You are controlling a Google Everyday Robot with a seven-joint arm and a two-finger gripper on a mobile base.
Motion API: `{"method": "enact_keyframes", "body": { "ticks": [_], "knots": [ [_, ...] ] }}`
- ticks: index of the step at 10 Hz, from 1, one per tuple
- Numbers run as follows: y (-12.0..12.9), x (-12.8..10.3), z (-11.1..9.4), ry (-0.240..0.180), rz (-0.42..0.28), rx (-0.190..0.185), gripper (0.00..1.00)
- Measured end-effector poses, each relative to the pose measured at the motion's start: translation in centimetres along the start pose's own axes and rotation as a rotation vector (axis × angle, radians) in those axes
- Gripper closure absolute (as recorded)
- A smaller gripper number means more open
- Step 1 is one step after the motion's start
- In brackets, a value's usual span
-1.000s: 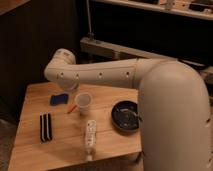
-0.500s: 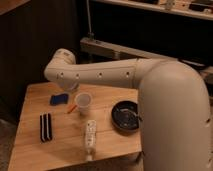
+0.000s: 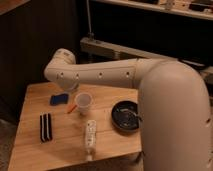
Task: Place the pepper on the white sponge
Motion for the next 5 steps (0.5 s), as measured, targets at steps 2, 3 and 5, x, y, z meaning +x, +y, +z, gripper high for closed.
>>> {"method": "enact_keyframes", "body": {
  "ticks": [2, 3, 5],
  "knots": [
    [0.00, 0.00, 0.00, 0.000, 0.000, 0.000, 0.95],
    [-0.02, 0.01, -0.01, 0.000, 0.000, 0.000, 0.95],
    [-0.37, 0.47, -0.10, -0.003, 0.006, 0.011, 0.95]
  ]
}}
